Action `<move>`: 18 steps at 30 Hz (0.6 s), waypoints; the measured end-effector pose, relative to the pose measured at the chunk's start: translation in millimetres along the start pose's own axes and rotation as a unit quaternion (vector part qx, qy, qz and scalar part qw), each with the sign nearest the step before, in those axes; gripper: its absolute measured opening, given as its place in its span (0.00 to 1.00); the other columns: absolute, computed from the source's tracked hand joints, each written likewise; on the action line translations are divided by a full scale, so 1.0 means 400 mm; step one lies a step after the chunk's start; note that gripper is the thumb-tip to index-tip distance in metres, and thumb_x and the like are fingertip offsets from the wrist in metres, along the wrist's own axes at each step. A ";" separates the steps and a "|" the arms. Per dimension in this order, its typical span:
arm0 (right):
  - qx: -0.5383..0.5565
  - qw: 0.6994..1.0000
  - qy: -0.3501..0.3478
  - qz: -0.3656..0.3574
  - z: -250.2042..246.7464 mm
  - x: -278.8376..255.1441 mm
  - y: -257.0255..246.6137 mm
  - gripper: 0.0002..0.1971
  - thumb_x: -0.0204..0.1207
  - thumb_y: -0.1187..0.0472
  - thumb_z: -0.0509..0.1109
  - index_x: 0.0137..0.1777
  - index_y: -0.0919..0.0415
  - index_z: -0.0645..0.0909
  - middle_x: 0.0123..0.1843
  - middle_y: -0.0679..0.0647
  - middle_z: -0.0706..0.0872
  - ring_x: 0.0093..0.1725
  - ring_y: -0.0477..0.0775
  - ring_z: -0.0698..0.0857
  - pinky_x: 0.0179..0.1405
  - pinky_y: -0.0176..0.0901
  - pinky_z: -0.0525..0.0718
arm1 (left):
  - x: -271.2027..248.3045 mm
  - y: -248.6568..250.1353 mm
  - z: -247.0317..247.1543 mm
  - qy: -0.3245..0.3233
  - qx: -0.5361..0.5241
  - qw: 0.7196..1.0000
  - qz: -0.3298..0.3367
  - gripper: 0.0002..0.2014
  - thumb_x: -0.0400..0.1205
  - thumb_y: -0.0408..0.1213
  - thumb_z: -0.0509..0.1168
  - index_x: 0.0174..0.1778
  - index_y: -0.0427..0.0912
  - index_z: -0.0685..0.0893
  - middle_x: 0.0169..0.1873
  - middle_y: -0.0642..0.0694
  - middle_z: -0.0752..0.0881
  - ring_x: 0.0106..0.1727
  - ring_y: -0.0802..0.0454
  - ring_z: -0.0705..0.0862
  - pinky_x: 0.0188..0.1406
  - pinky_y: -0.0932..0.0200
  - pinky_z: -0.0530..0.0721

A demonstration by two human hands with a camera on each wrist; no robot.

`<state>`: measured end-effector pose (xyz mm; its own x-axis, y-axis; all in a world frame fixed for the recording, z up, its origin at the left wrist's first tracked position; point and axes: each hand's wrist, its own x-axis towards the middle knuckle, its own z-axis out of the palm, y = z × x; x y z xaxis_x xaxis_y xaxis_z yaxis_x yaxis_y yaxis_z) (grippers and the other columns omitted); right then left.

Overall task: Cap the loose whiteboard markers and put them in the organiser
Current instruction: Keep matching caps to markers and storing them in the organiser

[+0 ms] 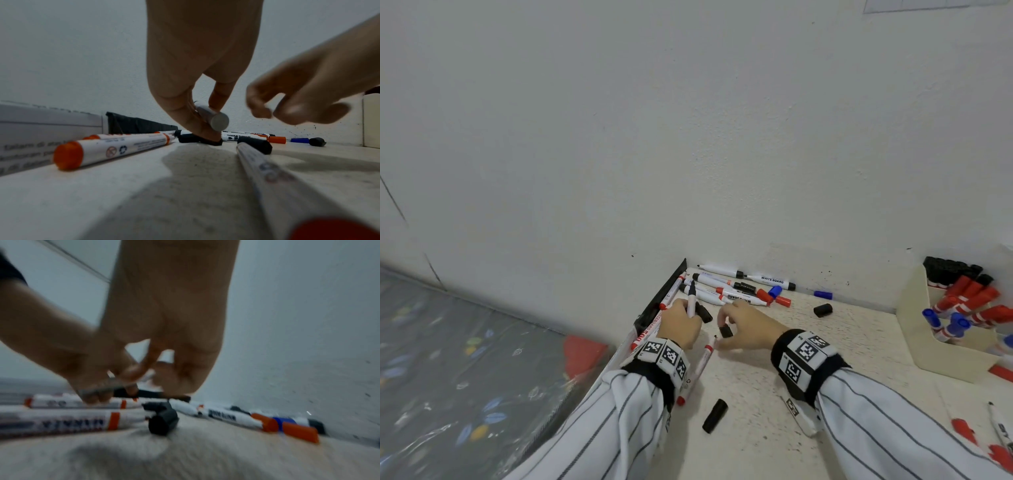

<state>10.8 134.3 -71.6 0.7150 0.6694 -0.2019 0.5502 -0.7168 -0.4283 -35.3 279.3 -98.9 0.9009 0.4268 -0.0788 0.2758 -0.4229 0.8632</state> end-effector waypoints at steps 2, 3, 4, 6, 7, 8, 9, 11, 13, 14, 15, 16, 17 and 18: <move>0.014 0.991 -0.122 -0.055 -0.005 -0.035 -0.025 0.11 0.68 0.53 0.77 0.41 0.42 0.76 0.50 0.47 0.79 0.51 0.48 0.77 0.55 0.47 0.77 | 0.001 -0.006 0.000 0.001 0.006 1.000 -0.003 0.13 0.80 0.34 0.61 0.60 0.37 0.77 0.51 0.36 0.84 0.43 0.39 0.84 0.40 0.51 0.87; 0.012 0.978 -0.200 -0.056 0.000 -0.056 -0.039 0.11 0.66 0.54 0.78 0.40 0.40 0.78 0.50 0.44 0.80 0.51 0.46 0.77 0.56 0.47 0.76 | 0.001 -0.008 0.001 -0.001 0.011 1.000 -0.002 0.13 0.80 0.34 0.61 0.61 0.38 0.76 0.51 0.36 0.84 0.42 0.41 0.83 0.38 0.52 0.86; 0.002 0.965 -0.257 -0.052 0.012 -0.077 -0.050 0.11 0.64 0.54 0.79 0.42 0.41 0.81 0.50 0.41 0.79 0.53 0.43 0.77 0.58 0.46 0.75 | 0.001 -0.010 0.004 -0.004 0.014 1.000 0.002 0.13 0.81 0.34 0.60 0.61 0.38 0.76 0.51 0.37 0.83 0.42 0.42 0.83 0.39 0.52 0.86; -0.034 0.959 -0.273 -0.063 0.045 -0.104 -0.053 0.15 0.62 0.54 0.81 0.48 0.41 0.84 0.51 0.39 0.78 0.56 0.43 0.76 0.62 0.49 0.75 | -0.002 -0.007 0.010 -0.007 0.022 1.000 0.008 0.14 0.81 0.34 0.60 0.63 0.38 0.76 0.51 0.38 0.83 0.47 0.40 0.85 0.45 0.48 0.87; -0.051 0.964 -0.253 -0.071 0.062 -0.112 -0.050 0.16 0.62 0.54 0.80 0.49 0.42 0.84 0.52 0.40 0.77 0.56 0.44 0.76 0.62 0.50 0.77 | -0.003 -0.004 0.015 -0.006 0.028 1.000 0.012 0.15 0.82 0.35 0.59 0.64 0.38 0.76 0.51 0.39 0.84 0.49 0.38 0.86 0.48 0.45 0.87; -0.061 0.968 -0.228 -0.080 0.073 -0.120 -0.047 0.14 0.64 0.55 0.79 0.50 0.44 0.84 0.52 0.41 0.77 0.55 0.45 0.76 0.61 0.50 0.78 | -0.008 0.001 0.019 -0.006 0.031 0.999 0.018 0.15 0.82 0.35 0.58 0.64 0.38 0.76 0.51 0.39 0.84 0.50 0.37 0.85 0.50 0.44 0.86; -0.067 0.973 -0.208 -0.079 0.080 -0.124 -0.039 0.12 0.65 0.55 0.78 0.50 0.45 0.85 0.52 0.43 0.78 0.54 0.45 0.76 0.59 0.49 0.79 | -0.012 0.008 0.024 -0.007 0.031 0.999 0.023 0.15 0.82 0.36 0.57 0.64 0.38 0.77 0.52 0.39 0.84 0.52 0.37 0.85 0.50 0.45 0.85; -0.063 0.983 -0.170 -0.040 0.078 -0.130 -0.021 0.09 0.68 0.53 0.75 0.48 0.46 0.83 0.51 0.44 0.81 0.52 0.47 0.79 0.56 0.49 0.81 | -0.025 0.021 0.035 -0.008 0.035 0.999 0.039 0.15 0.85 0.37 0.54 0.63 0.36 0.78 0.54 0.39 0.85 0.52 0.40 0.83 0.49 0.52 0.80; -0.037 0.993 -0.112 0.013 0.061 -0.130 0.005 0.05 0.71 0.51 0.70 0.45 0.46 0.80 0.50 0.47 0.83 0.50 0.50 0.81 0.54 0.49 0.82 | -0.039 0.033 0.049 -0.014 0.041 0.998 0.054 0.16 0.86 0.41 0.53 0.61 0.35 0.79 0.54 0.38 0.85 0.52 0.42 0.82 0.49 0.55 0.76; -0.011 0.996 -0.080 0.040 0.049 -0.131 0.018 0.03 0.74 0.50 0.67 0.45 0.47 0.78 0.49 0.48 0.82 0.48 0.50 0.81 0.52 0.47 0.82 | -0.049 0.040 0.057 -0.025 0.042 0.997 0.058 0.16 0.86 0.42 0.52 0.60 0.35 0.79 0.55 0.38 0.85 0.52 0.43 0.82 0.49 0.55 0.75; 0.017 0.997 -0.048 0.062 0.034 -0.133 0.035 0.03 0.77 0.51 0.64 0.45 0.48 0.75 0.47 0.48 0.81 0.46 0.48 0.80 0.49 0.43 0.80 | -0.060 0.046 0.066 -0.039 0.045 0.996 0.063 0.16 0.86 0.42 0.53 0.61 0.36 0.79 0.55 0.38 0.85 0.51 0.45 0.81 0.48 0.57 0.74; 0.040 0.996 -0.014 0.077 0.018 -0.137 0.050 0.04 0.80 0.52 0.61 0.46 0.50 0.74 0.46 0.49 0.80 0.44 0.47 0.79 0.46 0.39 0.78 | -0.072 0.050 0.076 -0.055 0.049 0.995 0.071 0.16 0.86 0.42 0.53 0.61 0.36 0.78 0.56 0.39 0.84 0.49 0.48 0.80 0.47 0.60 0.74; 0.060 0.994 0.024 0.090 0.002 -0.142 0.065 0.03 0.81 0.54 0.61 0.48 0.52 0.72 0.44 0.49 0.79 0.42 0.47 0.78 0.42 0.36 0.76 | -0.083 0.054 0.085 -0.071 0.053 0.993 0.078 0.16 0.86 0.41 0.53 0.62 0.36 0.78 0.57 0.40 0.84 0.49 0.51 0.78 0.45 0.63 0.73; 0.082 0.990 0.064 0.099 -0.013 -0.150 0.079 0.03 0.81 0.57 0.62 0.50 0.54 0.71 0.44 0.50 0.79 0.41 0.47 0.78 0.39 0.35 0.75 | -0.092 0.055 0.094 -0.086 0.056 0.991 0.085 0.16 0.87 0.41 0.54 0.63 0.36 0.78 0.57 0.40 0.84 0.49 0.51 0.79 0.45 0.64 0.74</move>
<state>-12.4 70.6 -68.6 0.8562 0.4812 -0.1882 0.3232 -0.7830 -0.5315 -49.9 224.2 -95.8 0.9786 0.2034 -0.0294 0.1423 -0.5673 0.8111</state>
